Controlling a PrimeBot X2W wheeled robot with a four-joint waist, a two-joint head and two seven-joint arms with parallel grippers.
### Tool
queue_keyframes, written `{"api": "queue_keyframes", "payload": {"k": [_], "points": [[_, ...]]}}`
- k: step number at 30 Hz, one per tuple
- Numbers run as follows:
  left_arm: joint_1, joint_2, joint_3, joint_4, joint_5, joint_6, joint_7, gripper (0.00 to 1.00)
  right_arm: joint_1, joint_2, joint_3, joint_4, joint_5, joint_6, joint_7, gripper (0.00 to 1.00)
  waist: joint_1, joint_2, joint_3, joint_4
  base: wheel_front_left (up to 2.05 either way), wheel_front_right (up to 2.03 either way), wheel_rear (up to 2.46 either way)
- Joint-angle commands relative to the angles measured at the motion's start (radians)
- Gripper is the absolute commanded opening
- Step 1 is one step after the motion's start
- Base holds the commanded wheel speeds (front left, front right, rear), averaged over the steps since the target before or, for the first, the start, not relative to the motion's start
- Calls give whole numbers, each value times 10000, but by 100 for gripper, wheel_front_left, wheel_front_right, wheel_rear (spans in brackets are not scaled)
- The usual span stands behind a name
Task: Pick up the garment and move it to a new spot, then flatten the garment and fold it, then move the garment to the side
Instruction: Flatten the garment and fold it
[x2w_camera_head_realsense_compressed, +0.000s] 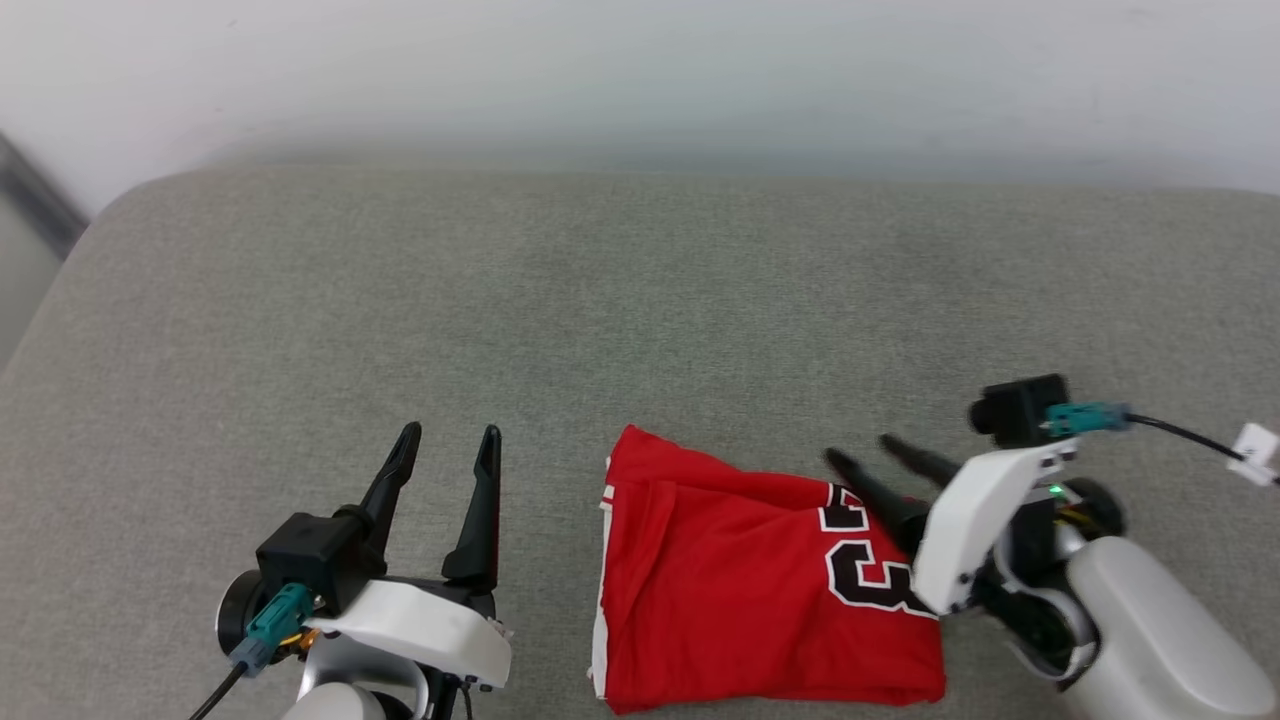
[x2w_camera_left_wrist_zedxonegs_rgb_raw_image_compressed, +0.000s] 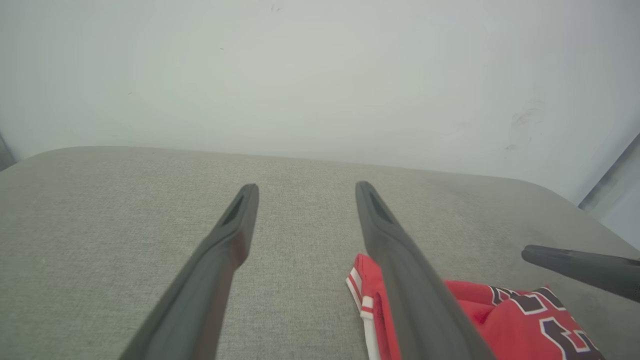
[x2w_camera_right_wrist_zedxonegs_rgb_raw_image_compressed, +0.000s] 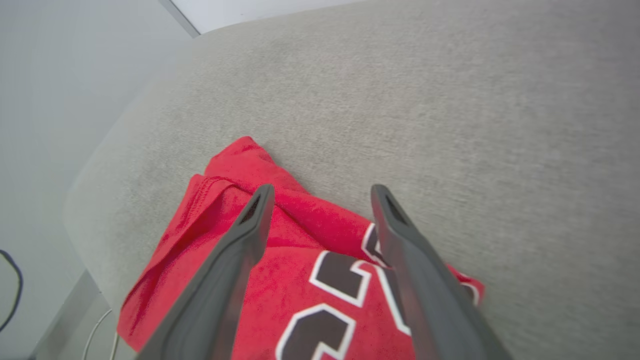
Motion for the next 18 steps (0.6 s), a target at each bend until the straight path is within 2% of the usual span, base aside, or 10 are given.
{"api": "queue_keyframes", "payload": {"k": [1, 5, 8, 14, 18], "points": [[121, 35, 63, 60, -29, 35, -87, 100, 26, -212, -333, 154, -648, -1, -251, 100, 0, 0, -74, -171, 0, 0, 0], [245, 67, 182, 203, -124, 71, -155, 100, 538, -534, -1558, 189, -2299, -2, -845, 100, 0, 0, -188, -418, 0, 0, 0], [347, 61, 262, 259, -152, 159, -204, 100, 1027, -516, -2716, -271, -3368, -2, -1375, 100, 0, 0, -287, -589, 0, 0, 0], [572, 120, 436, 332, -177, 285, -304, 100, 2327, 306, -4796, -2101, -4946, -2, -2606, 100, 0, 0, -467, -871, 0, 0, 0], [708, 168, 501, 398, -119, 361, -358, 100, 3118, 920, -5366, -3317, -5438, -2, -2982, 100, 0, 0, -573, -976, 0, 0, 0]]}}
